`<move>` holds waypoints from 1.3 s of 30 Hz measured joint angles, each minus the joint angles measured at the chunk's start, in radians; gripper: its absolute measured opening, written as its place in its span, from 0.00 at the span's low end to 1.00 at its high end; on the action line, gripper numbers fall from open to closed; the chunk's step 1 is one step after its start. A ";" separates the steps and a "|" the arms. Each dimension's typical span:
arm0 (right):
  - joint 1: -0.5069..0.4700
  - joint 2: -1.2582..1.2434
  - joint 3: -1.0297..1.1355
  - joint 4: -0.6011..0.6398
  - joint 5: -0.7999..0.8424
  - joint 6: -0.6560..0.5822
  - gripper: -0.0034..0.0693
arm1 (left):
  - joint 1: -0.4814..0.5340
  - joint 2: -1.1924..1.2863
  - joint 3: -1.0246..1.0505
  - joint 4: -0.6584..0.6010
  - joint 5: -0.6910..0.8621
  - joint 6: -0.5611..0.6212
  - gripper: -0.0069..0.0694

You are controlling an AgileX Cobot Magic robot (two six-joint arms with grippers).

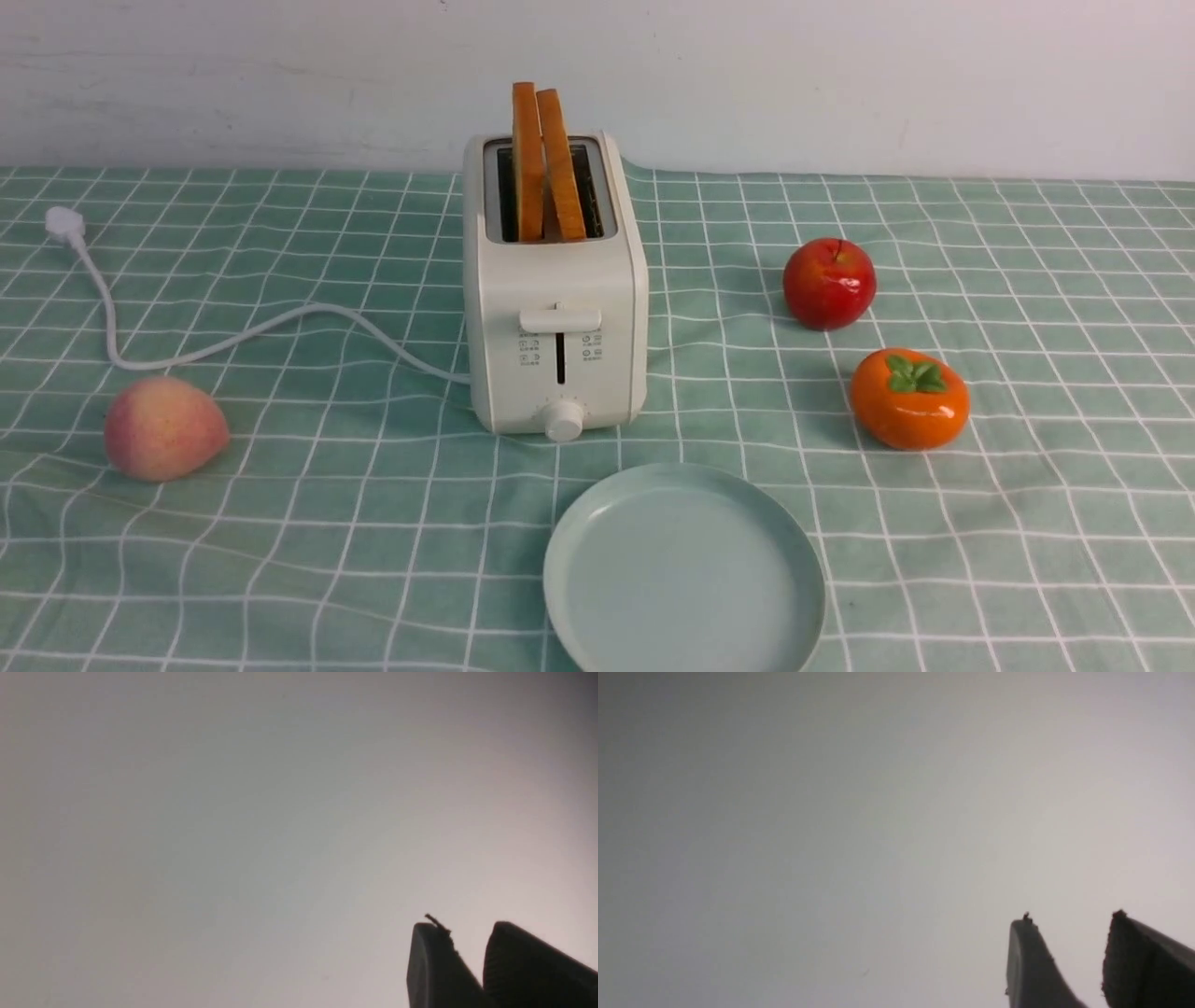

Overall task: Take toasted bread from bread machine on blue coffee table place on plate.
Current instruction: 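Grasp the toast slice in the toaster and pull it up out of the slot with the right gripper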

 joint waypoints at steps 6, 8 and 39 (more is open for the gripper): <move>0.000 0.293 -0.270 -0.056 0.323 -0.107 0.38 | 0.000 0.210 -0.237 -0.001 0.469 0.000 0.31; 0.000 0.381 -0.287 -0.064 0.377 -0.123 0.38 | 0.000 0.261 -0.261 0.001 0.613 0.009 0.31; 0.526 1.462 -0.829 0.215 0.340 -0.291 0.64 | -0.093 0.505 -0.262 -0.190 1.177 0.107 0.35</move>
